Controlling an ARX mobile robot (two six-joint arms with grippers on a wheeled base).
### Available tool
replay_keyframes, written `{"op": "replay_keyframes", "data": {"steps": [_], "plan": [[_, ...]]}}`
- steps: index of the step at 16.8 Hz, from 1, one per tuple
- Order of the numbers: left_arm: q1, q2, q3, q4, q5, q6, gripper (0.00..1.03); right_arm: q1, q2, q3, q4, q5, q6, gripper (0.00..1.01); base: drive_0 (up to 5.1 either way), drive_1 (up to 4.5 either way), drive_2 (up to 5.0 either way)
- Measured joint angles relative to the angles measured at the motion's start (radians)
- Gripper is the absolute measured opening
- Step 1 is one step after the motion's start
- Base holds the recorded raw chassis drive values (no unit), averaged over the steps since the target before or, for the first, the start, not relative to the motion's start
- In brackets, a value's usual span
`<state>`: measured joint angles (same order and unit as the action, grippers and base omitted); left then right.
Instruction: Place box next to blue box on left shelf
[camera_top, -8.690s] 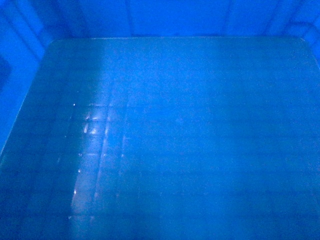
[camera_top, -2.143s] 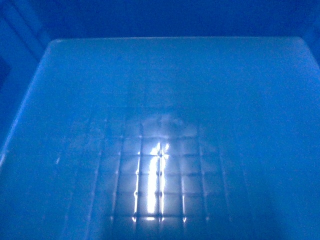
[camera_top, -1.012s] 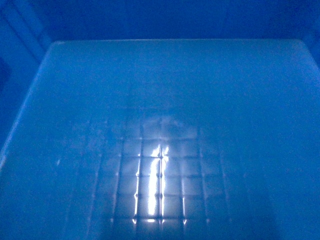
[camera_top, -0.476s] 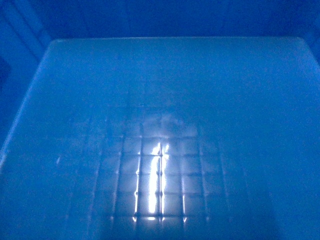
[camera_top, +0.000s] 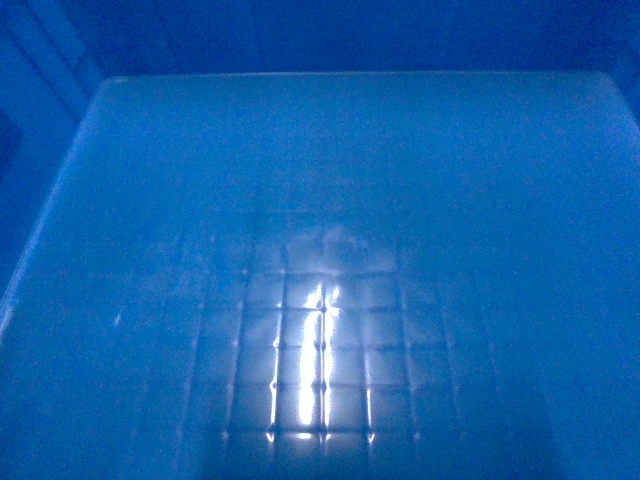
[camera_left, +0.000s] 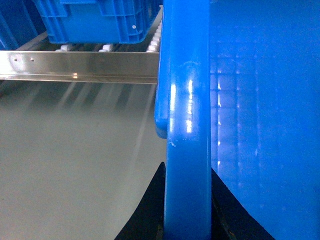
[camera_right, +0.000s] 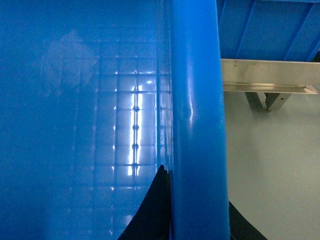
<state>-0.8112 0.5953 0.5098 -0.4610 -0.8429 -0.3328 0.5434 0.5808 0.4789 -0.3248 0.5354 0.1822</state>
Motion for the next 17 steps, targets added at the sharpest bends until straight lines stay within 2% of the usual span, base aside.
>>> {"op": "replay_keyframes", "data": {"steps": [17], "plan": [[0.0,0.001,0.0,-0.001,0.0,0.0,0.1,0.0,0.001,0.0,0.002,0.0,-0.001,0.09,0.0,0.0,0.0]]}}
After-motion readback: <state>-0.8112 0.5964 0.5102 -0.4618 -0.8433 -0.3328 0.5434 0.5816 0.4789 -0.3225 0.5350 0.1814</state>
